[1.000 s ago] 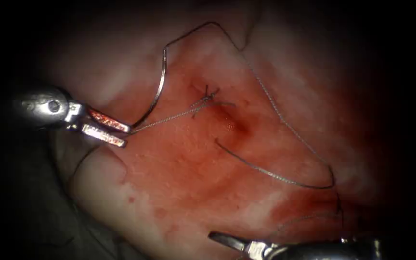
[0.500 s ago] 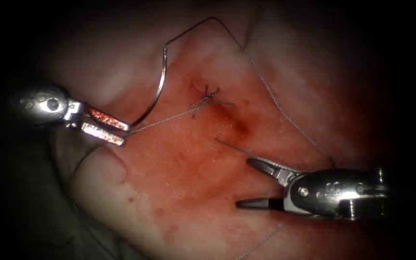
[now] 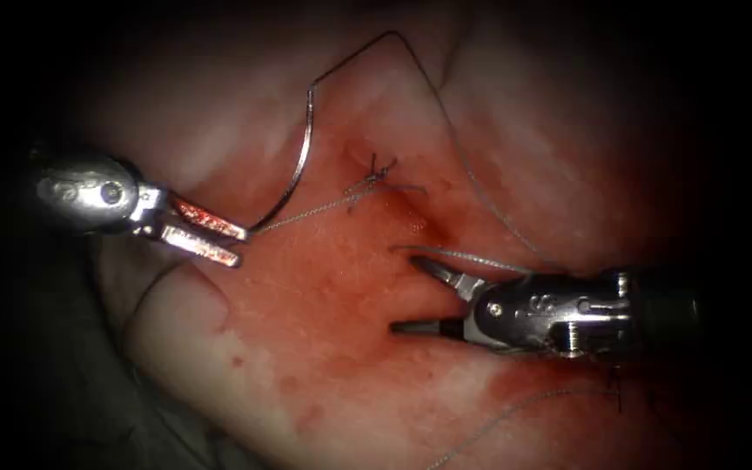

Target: Wound Closure

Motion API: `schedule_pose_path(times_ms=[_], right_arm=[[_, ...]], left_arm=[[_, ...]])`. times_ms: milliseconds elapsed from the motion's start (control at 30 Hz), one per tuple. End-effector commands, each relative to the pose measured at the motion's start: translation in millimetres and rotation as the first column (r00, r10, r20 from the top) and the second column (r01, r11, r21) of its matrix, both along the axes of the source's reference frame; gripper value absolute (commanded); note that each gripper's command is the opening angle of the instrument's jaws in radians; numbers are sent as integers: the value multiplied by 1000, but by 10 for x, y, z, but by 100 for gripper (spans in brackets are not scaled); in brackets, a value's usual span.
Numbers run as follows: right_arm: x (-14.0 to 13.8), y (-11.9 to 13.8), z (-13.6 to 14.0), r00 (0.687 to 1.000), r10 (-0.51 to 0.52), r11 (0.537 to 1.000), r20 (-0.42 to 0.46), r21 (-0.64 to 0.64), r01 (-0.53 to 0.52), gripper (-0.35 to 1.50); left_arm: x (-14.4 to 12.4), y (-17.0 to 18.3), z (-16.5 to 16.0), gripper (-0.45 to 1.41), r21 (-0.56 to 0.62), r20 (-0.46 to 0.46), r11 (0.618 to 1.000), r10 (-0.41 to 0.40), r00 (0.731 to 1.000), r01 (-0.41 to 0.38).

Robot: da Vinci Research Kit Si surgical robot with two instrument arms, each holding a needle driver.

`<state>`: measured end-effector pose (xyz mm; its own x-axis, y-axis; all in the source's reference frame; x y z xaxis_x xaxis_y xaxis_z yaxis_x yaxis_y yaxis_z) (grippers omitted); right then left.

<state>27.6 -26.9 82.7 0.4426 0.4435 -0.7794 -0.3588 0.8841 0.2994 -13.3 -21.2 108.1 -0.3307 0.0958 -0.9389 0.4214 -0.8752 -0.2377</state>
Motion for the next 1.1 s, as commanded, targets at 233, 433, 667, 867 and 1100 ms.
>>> schedule_pose_path(times_ms=[233, 433, 667, 867, 1100], right_arm=[[24, 6, 25, 999, -2, 1000, 50, 4, 1, 83], [33, 10, 28, 999, 9, 1000, 53, 2, -9, 4], [19, 10, 28, 999, 3, 1000, 46, 1, -3, -35], [-3, -10, 12, 1000, -5, 1000, 24, 22, 4, -35], [-21, -71, -38, 992, -117, 990, -47, 69, 120, -35]], left_arm=[[-5, -5, 6, -45, -1, -7, 1000, 7, 1000, -7], [-5, -5, 6, -45, -1, -7, 1000, 7, 1000, -7], [-5, -5, 6, -45, 4, -9, 1000, 6, 1000, -6], [-6, -5, 6, -45, 4, -10, 1000, 5, 1000, -5], [-6, -6, 5, -45, 3, -12, 1000, 7, 1000, -7]])
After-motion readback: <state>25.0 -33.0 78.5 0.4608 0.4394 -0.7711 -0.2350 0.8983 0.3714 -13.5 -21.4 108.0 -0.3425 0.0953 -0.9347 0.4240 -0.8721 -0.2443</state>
